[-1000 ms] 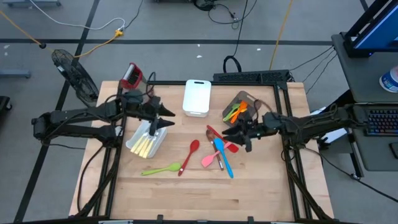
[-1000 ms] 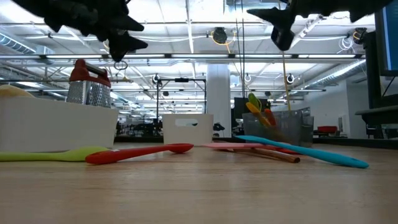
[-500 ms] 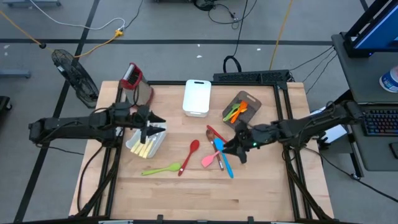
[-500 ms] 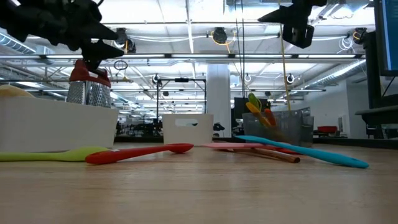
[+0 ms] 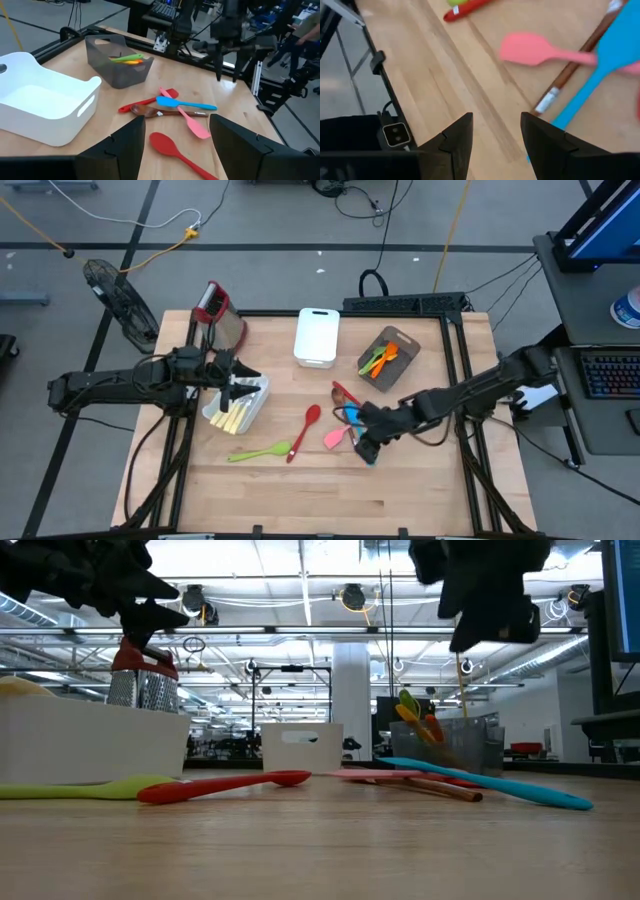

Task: Pick & Place Kitchen Items
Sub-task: Put the blue spatula into the black bin

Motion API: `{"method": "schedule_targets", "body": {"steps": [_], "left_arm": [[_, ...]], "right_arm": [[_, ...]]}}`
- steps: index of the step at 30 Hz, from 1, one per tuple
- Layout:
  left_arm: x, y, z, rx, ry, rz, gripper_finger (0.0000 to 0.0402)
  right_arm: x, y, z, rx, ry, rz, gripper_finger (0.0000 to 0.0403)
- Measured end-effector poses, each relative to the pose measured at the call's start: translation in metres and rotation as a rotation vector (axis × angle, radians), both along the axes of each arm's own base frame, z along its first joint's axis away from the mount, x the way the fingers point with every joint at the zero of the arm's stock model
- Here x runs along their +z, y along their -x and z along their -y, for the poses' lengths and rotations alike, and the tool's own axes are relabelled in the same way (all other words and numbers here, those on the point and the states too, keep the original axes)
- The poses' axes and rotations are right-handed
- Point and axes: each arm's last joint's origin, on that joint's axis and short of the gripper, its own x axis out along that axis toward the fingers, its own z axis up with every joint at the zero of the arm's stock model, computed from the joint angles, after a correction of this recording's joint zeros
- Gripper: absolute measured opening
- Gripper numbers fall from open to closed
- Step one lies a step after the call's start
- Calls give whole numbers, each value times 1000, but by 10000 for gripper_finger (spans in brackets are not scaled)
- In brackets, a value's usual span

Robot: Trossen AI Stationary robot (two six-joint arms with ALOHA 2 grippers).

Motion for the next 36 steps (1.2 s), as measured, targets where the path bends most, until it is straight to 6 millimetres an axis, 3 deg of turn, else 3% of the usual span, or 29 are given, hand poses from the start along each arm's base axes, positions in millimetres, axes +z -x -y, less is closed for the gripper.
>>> {"method": "schedule_targets", "body": {"steps": [6,11,30,36], "left_arm": [[0,0,0,-5,-25,0,228],[0,0,0,-8,-38,0,228],[-4,1,0,-9,-28,-44,228],[-4,1,0,-10,-29,-44,228]], "right_arm": [[-32,-16,-2,-78,-125,-175,158],[-47,-22,-2,-66,-174,-239,158],[-51,-28,34,-211,-67,-248,157],[-61,-28,35,-200,-51,-293,157]]}}
